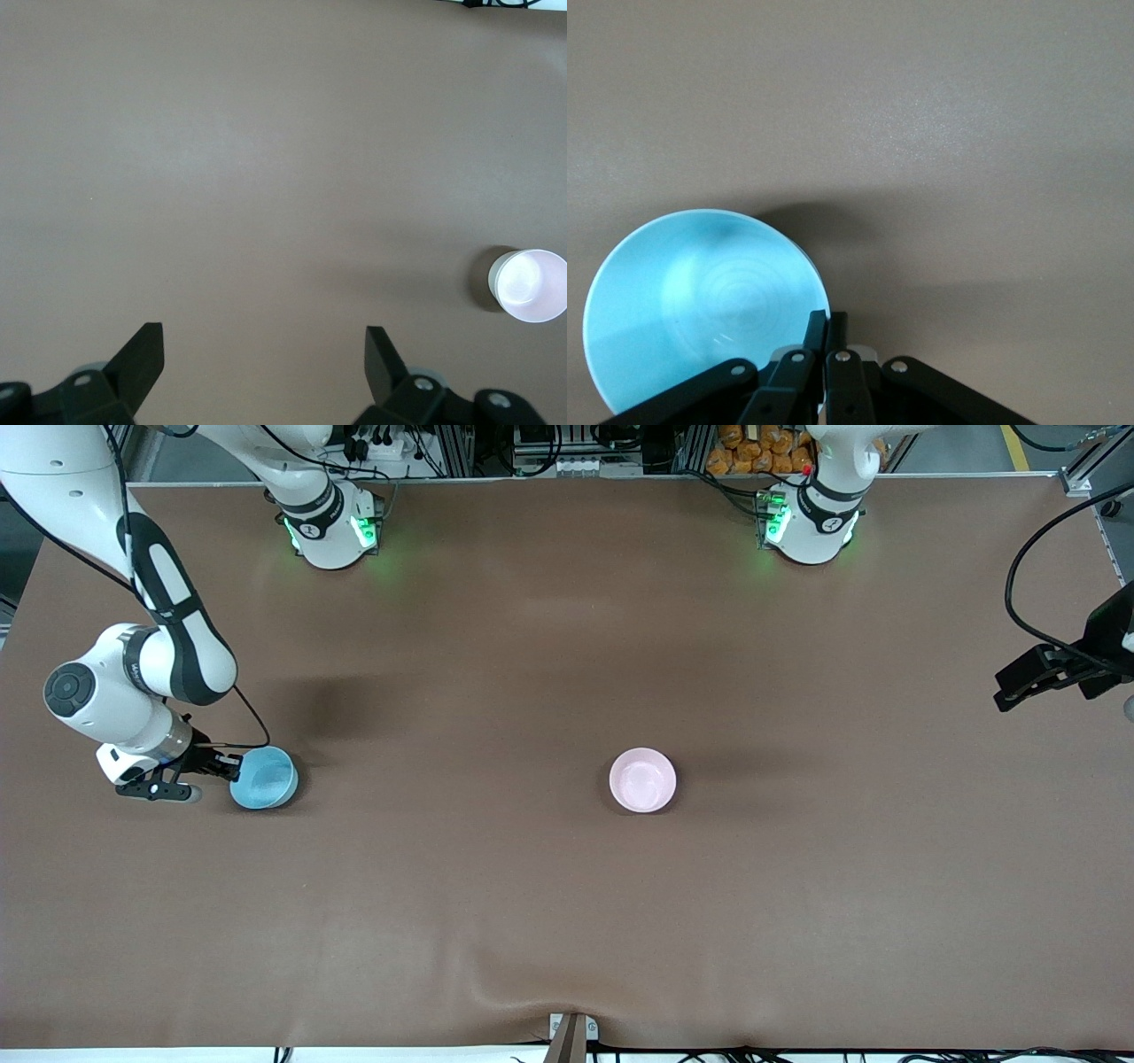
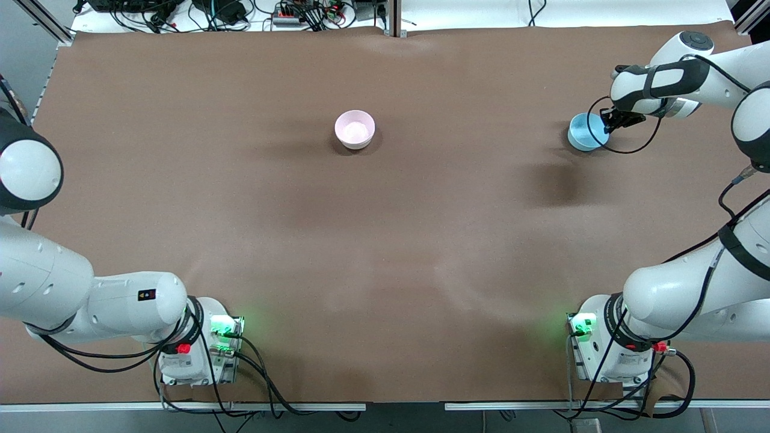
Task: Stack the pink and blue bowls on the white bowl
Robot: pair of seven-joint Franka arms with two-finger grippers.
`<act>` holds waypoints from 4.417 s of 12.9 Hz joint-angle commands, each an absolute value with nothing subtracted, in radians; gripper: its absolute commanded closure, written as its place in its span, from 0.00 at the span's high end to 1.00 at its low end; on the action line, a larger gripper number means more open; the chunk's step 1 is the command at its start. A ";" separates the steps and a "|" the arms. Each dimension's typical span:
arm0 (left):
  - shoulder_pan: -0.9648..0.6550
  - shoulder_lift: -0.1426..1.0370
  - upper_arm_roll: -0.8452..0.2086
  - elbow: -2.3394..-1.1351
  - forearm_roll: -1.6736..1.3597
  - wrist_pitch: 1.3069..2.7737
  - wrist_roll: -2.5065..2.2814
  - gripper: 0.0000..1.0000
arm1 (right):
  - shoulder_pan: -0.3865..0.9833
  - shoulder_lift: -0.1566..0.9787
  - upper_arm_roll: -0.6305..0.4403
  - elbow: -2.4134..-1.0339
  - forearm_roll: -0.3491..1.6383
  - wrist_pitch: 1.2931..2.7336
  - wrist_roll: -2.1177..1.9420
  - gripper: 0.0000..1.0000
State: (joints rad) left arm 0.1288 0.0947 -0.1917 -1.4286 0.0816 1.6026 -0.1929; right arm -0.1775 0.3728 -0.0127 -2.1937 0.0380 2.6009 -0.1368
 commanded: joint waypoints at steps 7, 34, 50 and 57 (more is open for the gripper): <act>0.138 0.054 -0.186 -1.450 0.063 1.580 -0.173 1.00 | -0.123 0.325 0.093 -1.979 0.172 2.251 0.104 0.00; 0.144 0.038 -0.193 -1.566 0.061 1.638 -0.137 1.00 | 0.719 0.856 0.091 -1.155 -0.035 2.223 1.706 0.00; 0.146 0.031 -0.192 -1.578 0.058 1.638 -0.137 1.00 | 0.792 0.925 0.090 -1.144 -0.106 2.273 1.792 0.00; 0.146 0.031 -0.193 -1.580 0.058 1.638 -0.137 1.00 | 0.793 0.937 0.089 -1.140 -0.112 2.264 1.801 1.00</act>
State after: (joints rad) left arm 0.1352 0.0663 -0.1916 -1.5457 0.0798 1.6225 -0.1581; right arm 0.7831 0.9196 0.0976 -1.1846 -0.0808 2.2779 1.7763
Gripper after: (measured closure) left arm 0.000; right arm 0.815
